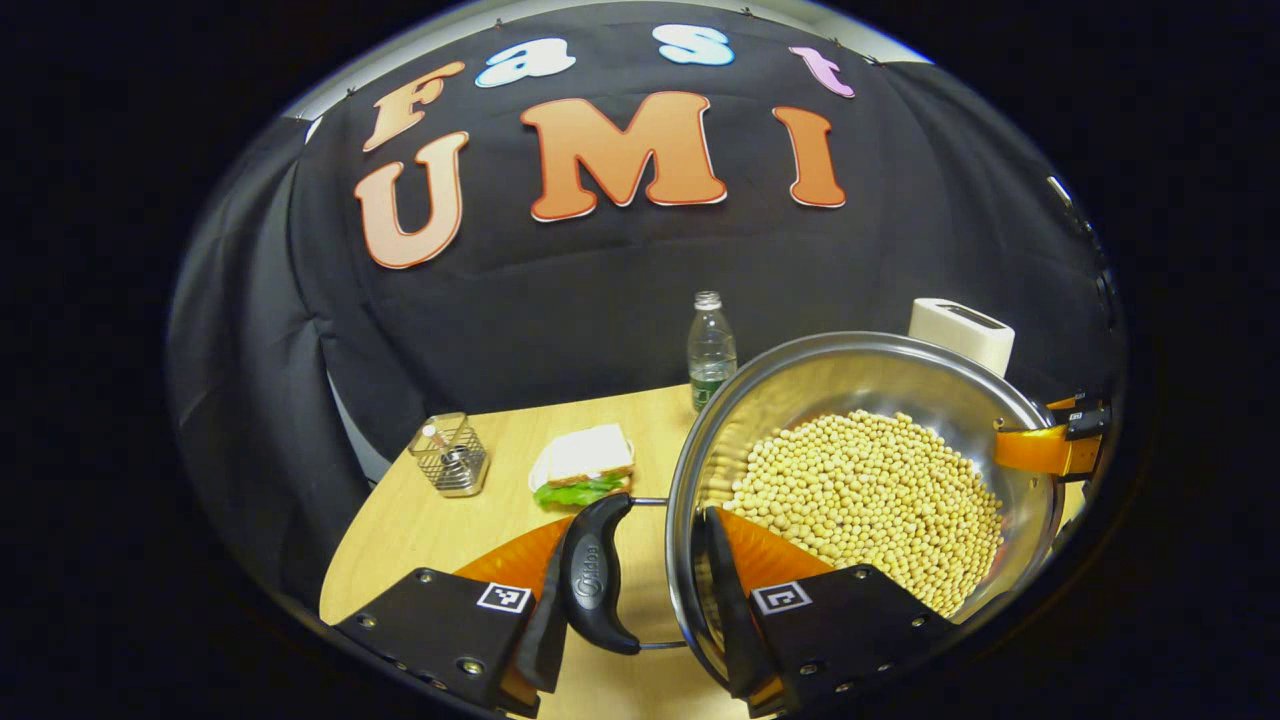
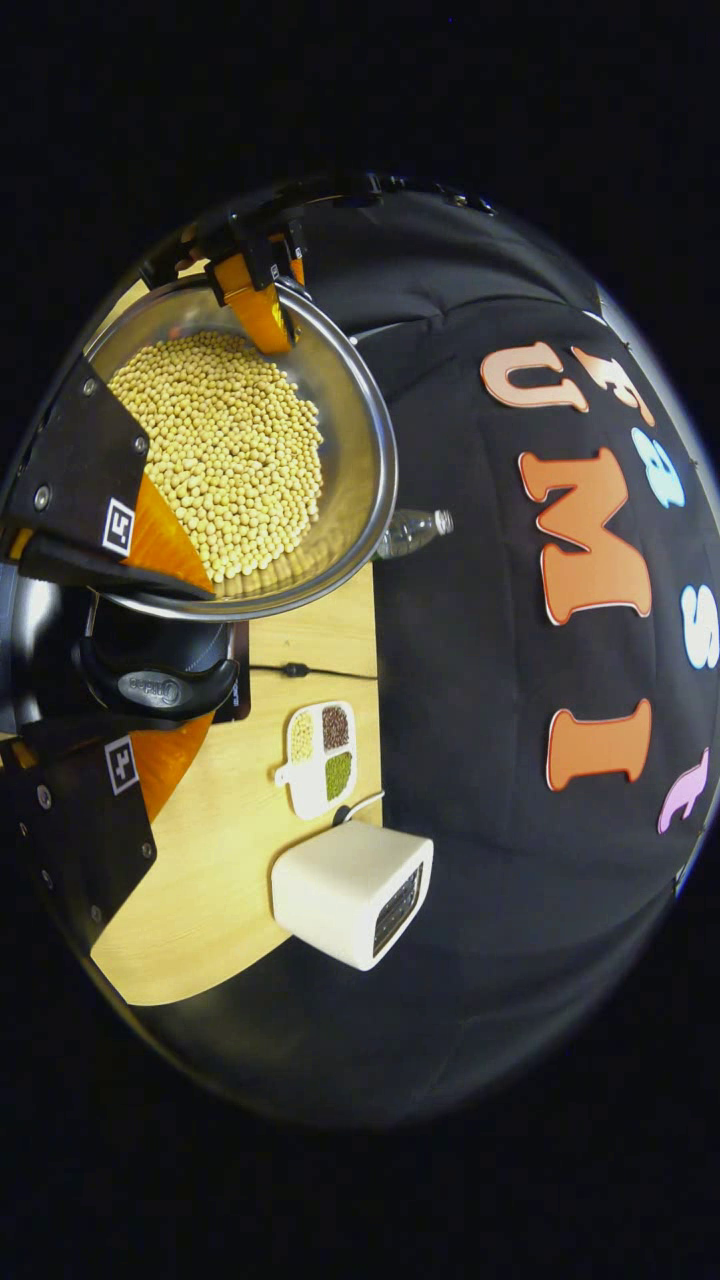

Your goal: First push the handle of the pot to place it horizontally, then grasp the pot with both hands and set it on the induction cooktop.

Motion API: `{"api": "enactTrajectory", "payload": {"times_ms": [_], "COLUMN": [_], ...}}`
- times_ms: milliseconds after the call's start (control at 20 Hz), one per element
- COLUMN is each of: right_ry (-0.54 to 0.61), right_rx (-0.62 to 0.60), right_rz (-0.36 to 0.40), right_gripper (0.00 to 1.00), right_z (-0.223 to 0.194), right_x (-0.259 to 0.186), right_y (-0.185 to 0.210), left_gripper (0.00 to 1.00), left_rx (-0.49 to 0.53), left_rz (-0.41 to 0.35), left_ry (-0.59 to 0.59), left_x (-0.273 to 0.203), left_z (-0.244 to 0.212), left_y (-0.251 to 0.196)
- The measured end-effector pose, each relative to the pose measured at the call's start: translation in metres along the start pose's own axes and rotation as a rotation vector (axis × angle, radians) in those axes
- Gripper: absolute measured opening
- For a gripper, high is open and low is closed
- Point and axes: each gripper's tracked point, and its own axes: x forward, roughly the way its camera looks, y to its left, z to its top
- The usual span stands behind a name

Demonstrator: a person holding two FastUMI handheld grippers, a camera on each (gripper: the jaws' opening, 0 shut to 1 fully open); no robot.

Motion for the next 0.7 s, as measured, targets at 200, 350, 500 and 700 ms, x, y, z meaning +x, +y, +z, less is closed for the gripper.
{"api": "enactTrajectory", "payload": {"times_ms": [200,350,500,700], "right_ry": [0.011,0.027,0.052,0.075], "right_rx": [0.011,0.018,0.014,0.026], "right_rz": [-0.03,-0.048,-0.064,-0.065], "right_gripper": [0.51,0.51,0.51,0.51], "right_z": [-0.005,-0.012,-0.022,-0.03], "right_x": [0.007,0.013,0.02,0.029], "right_y": [-0.026,-0.039,-0.051,-0.053], "left_gripper": [0.65,0.65,0.65,0.65], "left_rx": [0.005,0.007,0.004,0.002], "left_rz": [-0.026,-0.04,-0.053,-0.06], "left_ry": [0.014,0.026,0.055,0.077], "left_x": [0.002,0.002,0.002,-0.002], "left_z": [-0.002,-0.003,-0.005,0.0], "left_y": [-0.002,-0.003,-0.005,-0.004]}}
